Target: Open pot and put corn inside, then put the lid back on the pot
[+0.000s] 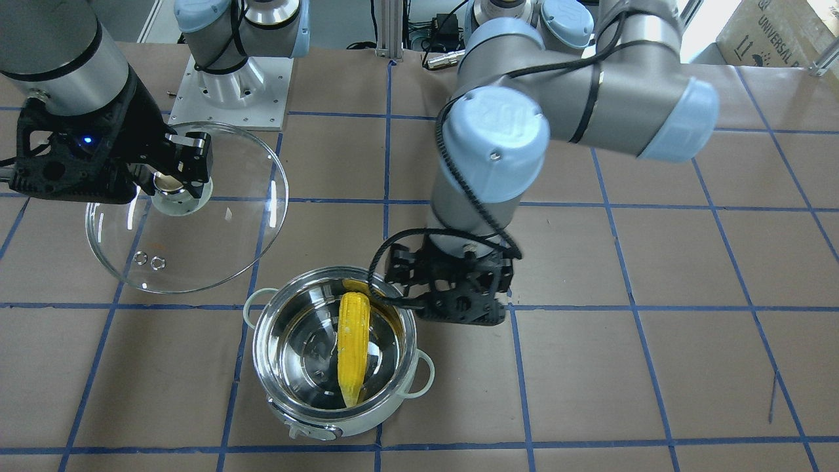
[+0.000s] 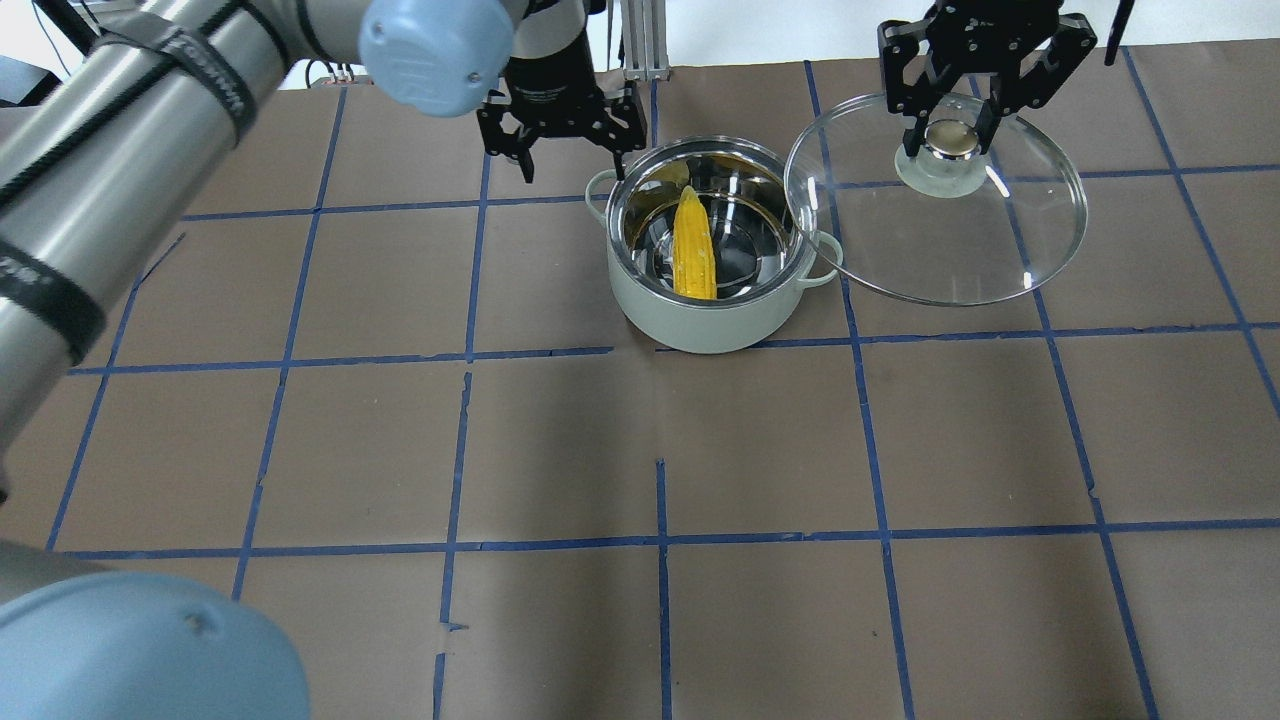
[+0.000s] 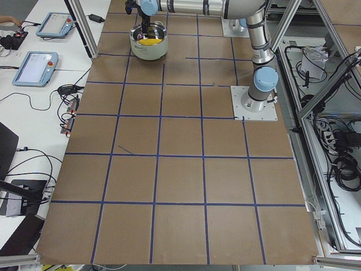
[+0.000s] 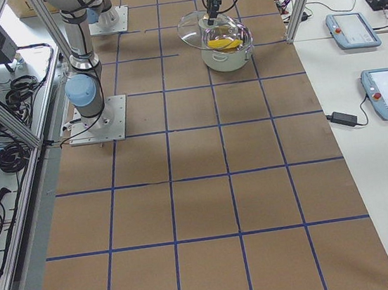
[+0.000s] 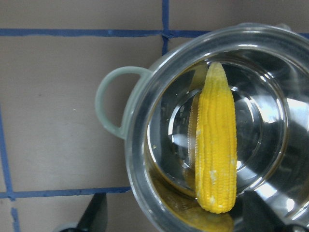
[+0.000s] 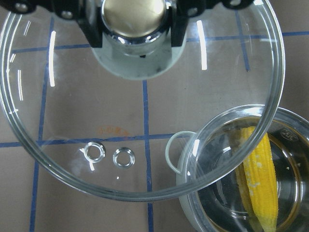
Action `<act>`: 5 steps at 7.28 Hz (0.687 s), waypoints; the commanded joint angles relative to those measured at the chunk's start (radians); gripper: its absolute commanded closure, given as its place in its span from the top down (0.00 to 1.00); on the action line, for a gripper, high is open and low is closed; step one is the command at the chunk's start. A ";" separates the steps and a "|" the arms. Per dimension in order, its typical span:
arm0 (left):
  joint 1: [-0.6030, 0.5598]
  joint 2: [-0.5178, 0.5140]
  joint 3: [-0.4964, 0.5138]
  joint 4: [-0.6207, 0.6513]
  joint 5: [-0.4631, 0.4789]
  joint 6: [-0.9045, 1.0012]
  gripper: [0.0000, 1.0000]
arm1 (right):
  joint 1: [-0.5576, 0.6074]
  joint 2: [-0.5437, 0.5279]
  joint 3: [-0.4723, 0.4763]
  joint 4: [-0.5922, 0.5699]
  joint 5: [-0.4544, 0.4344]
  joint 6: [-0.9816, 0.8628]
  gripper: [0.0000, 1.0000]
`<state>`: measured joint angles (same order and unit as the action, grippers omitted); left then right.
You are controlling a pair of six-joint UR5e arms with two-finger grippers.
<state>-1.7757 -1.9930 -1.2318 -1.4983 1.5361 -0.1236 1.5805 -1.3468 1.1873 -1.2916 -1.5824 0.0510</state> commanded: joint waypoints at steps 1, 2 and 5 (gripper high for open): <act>0.117 0.211 -0.175 -0.037 0.010 0.149 1.00 | -0.008 -0.002 0.000 0.002 0.002 -0.002 0.29; 0.169 0.326 -0.269 -0.042 0.007 0.185 1.00 | 0.001 -0.003 -0.008 0.002 0.013 0.007 0.29; 0.188 0.457 -0.364 -0.078 0.132 0.200 1.00 | 0.074 0.015 -0.018 -0.046 0.013 0.047 0.28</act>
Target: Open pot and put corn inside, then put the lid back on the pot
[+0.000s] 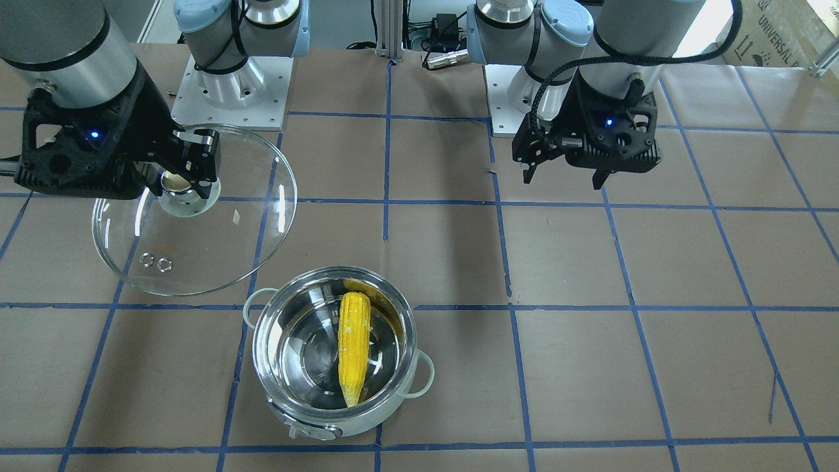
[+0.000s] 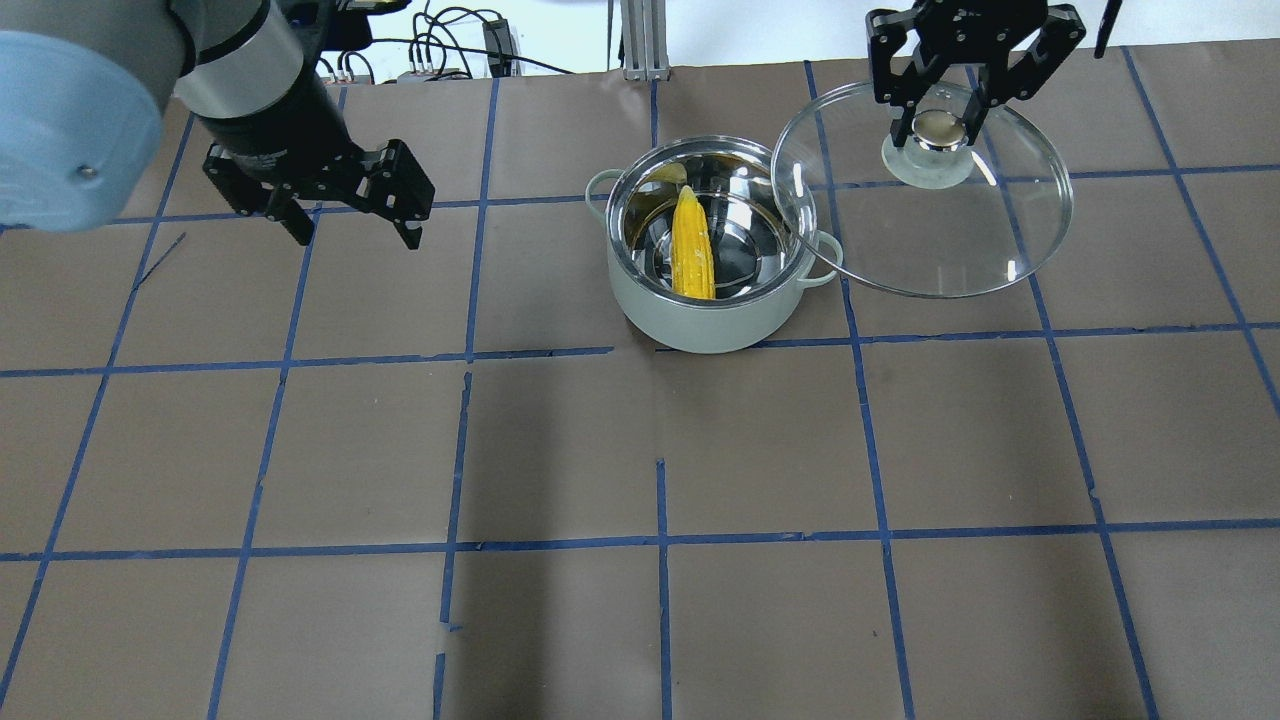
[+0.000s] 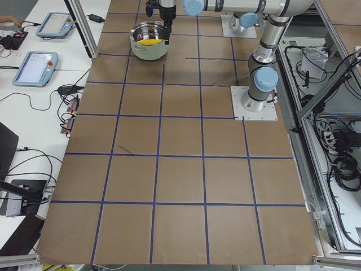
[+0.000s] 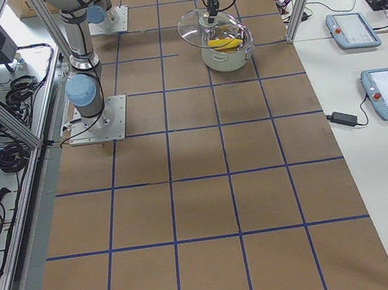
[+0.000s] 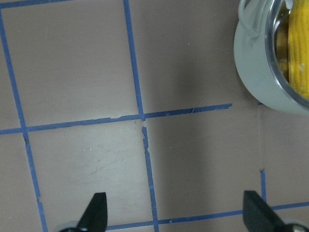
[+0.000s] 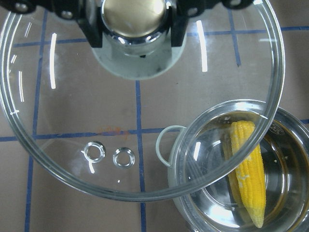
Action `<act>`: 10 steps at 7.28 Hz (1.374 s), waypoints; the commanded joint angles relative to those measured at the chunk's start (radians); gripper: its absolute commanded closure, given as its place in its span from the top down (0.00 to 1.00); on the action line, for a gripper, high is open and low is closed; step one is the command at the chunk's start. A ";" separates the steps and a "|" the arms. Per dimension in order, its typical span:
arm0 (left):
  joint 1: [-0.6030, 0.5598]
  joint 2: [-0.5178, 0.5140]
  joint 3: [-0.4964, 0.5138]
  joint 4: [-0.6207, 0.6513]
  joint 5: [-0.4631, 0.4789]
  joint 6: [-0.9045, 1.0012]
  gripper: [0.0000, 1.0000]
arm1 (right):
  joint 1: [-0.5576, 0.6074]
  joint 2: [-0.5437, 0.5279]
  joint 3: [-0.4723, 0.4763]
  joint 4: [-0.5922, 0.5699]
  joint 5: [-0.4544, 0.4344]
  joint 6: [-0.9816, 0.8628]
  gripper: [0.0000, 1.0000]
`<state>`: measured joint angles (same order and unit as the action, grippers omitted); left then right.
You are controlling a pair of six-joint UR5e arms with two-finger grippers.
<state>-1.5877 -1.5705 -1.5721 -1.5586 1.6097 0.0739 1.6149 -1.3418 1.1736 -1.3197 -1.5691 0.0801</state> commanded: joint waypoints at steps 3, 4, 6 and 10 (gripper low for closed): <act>0.002 0.024 0.003 -0.020 -0.002 0.006 1.00 | 0.170 0.158 -0.079 -0.151 0.000 0.107 0.29; 0.009 0.024 0.003 -0.020 -0.008 0.006 1.00 | 0.181 0.226 -0.139 -0.154 0.000 0.104 0.29; 0.011 0.026 0.003 -0.018 -0.007 0.006 1.00 | 0.204 0.324 -0.187 -0.170 0.042 0.104 0.29; 0.009 0.021 0.000 -0.017 -0.008 -0.002 1.00 | 0.207 0.385 -0.181 -0.182 0.044 0.093 0.29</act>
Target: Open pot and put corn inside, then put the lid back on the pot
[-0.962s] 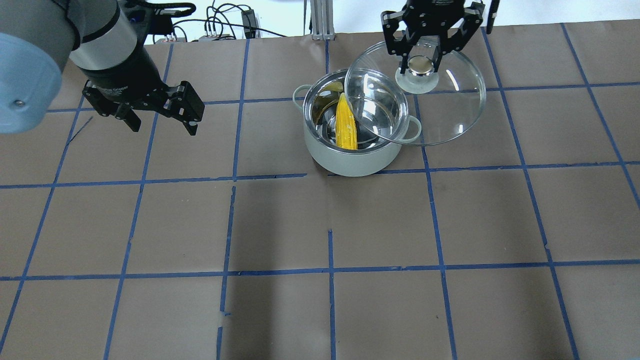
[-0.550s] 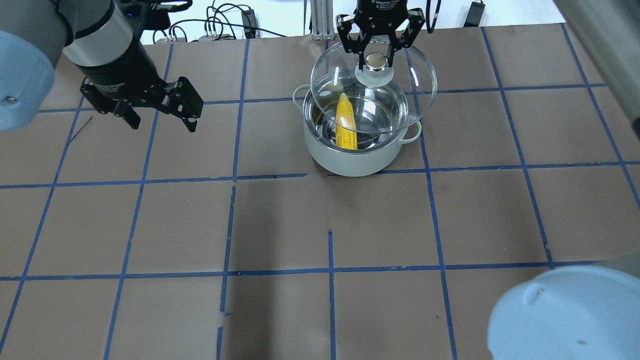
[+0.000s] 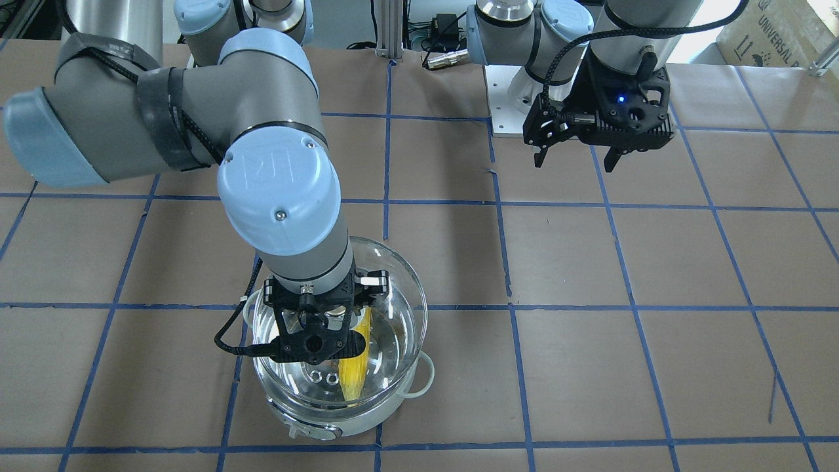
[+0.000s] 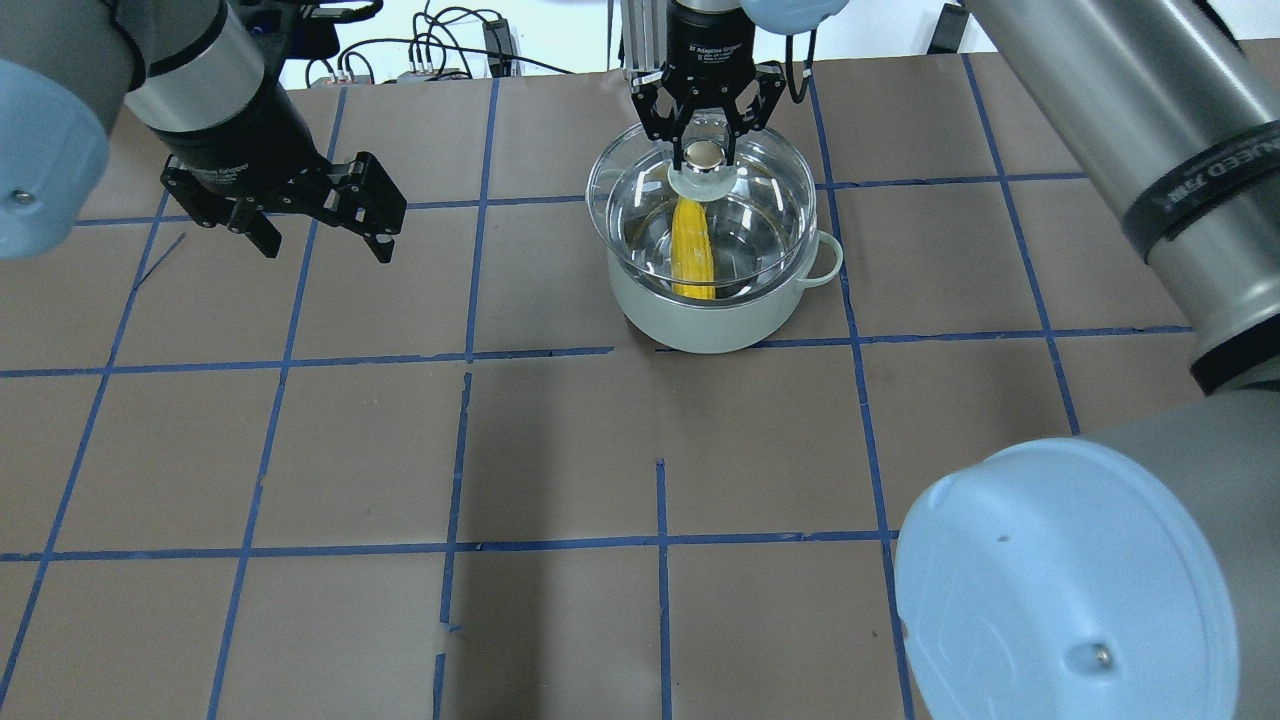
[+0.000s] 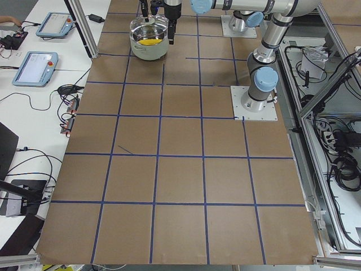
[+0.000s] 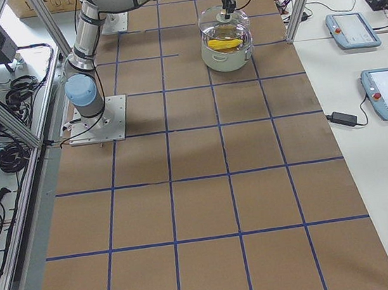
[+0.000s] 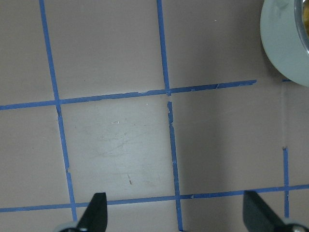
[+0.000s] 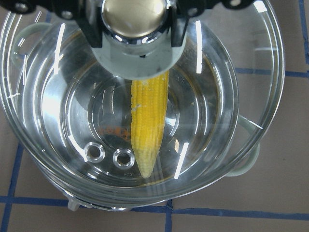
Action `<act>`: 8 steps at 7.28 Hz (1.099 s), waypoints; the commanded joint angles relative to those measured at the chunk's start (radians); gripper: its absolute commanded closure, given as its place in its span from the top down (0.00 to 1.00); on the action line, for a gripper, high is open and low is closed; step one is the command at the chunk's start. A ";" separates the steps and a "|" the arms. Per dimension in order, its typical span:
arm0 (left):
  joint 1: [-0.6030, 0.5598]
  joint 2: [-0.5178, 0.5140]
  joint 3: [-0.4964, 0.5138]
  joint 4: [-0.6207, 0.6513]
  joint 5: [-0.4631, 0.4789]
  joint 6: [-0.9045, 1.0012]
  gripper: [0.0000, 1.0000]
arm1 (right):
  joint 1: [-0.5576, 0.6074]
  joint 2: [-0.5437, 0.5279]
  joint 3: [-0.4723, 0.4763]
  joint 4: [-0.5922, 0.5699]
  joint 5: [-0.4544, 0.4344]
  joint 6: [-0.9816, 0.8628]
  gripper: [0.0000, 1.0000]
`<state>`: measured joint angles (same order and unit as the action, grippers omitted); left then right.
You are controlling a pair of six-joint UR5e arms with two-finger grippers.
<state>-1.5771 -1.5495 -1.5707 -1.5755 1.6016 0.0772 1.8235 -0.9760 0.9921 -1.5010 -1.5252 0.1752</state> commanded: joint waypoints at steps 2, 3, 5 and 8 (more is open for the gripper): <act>-0.003 -0.006 -0.002 0.006 -0.002 -0.005 1.00 | -0.010 0.019 0.002 -0.001 0.000 -0.005 0.29; -0.003 -0.006 -0.002 0.008 -0.002 -0.005 1.00 | -0.013 0.031 -0.001 -0.001 -0.001 -0.006 0.29; -0.001 0.002 -0.003 0.009 0.000 0.002 1.00 | -0.016 0.040 0.000 -0.001 0.000 -0.005 0.29; -0.001 0.003 -0.015 0.009 0.000 0.001 1.00 | -0.016 0.045 -0.001 -0.002 0.000 -0.006 0.29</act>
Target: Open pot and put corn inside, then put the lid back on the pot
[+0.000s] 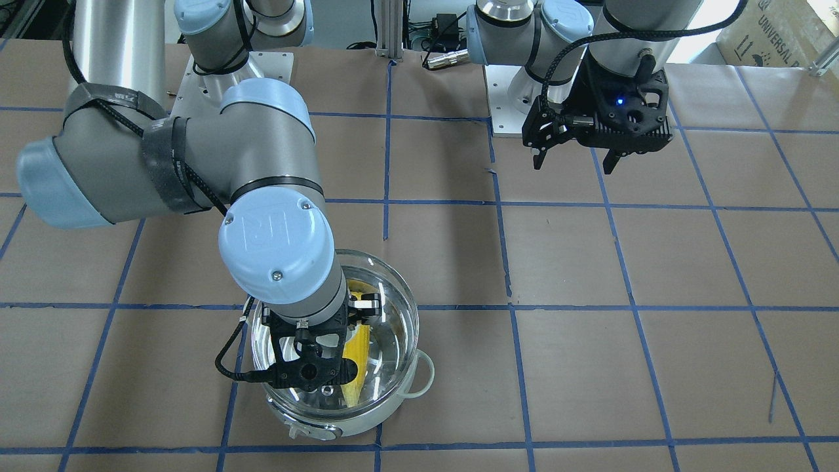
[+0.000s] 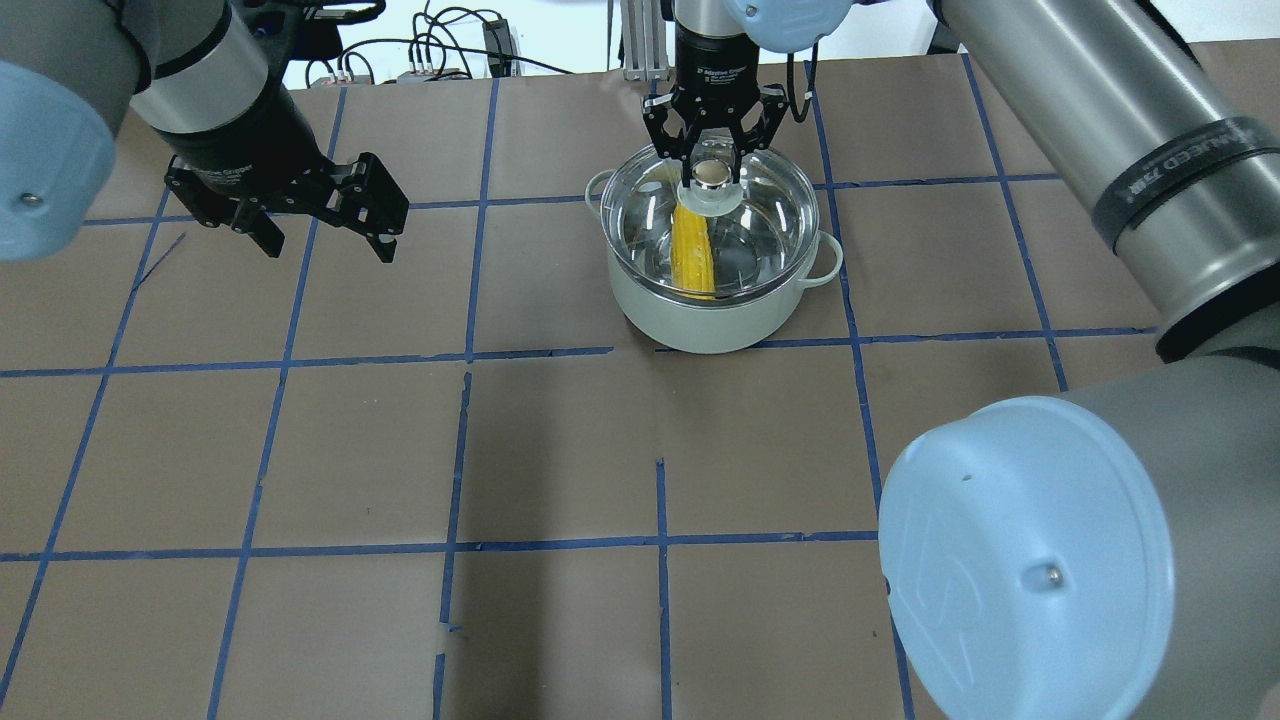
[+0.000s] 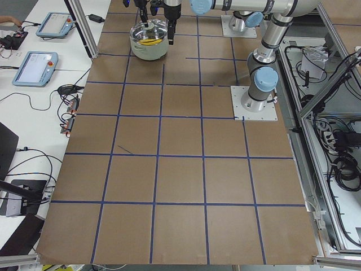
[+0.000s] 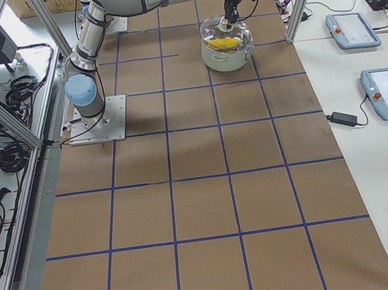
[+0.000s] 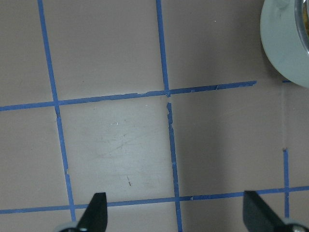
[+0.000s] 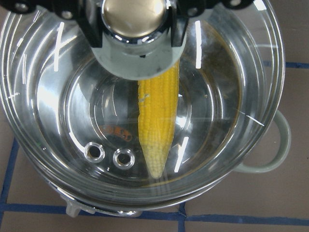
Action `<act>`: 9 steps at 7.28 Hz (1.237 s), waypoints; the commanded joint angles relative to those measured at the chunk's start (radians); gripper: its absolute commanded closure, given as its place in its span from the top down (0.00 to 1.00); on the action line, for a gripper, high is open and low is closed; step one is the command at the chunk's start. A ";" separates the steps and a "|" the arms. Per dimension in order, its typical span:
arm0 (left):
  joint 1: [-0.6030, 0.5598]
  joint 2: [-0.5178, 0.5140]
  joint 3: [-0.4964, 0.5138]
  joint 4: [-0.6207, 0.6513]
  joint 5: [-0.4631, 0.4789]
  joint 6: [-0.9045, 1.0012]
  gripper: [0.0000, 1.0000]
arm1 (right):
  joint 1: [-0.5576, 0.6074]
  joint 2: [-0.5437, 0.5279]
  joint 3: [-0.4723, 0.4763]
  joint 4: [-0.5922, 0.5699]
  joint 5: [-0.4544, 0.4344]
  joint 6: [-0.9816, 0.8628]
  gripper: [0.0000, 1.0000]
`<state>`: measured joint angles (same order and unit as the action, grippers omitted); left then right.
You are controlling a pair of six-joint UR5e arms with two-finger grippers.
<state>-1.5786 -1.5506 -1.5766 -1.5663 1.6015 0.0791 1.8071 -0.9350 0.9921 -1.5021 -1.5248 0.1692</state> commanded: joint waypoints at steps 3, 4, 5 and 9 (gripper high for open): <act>-0.001 0.004 -0.010 0.002 0.002 -0.001 1.00 | -0.002 0.010 -0.001 -0.013 0.000 -0.002 0.29; 0.000 0.004 -0.011 0.002 0.002 0.001 1.00 | -0.002 0.008 -0.001 -0.013 -0.002 0.000 0.31; 0.000 0.004 -0.013 0.002 0.002 0.001 1.00 | -0.002 0.008 -0.001 -0.015 -0.002 0.000 0.39; 0.000 0.004 -0.014 0.002 0.003 0.001 1.00 | -0.002 0.010 0.006 -0.066 -0.011 0.000 0.79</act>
<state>-1.5789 -1.5459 -1.5904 -1.5647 1.6041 0.0796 1.8055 -0.9256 0.9957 -1.5639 -1.5347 0.1688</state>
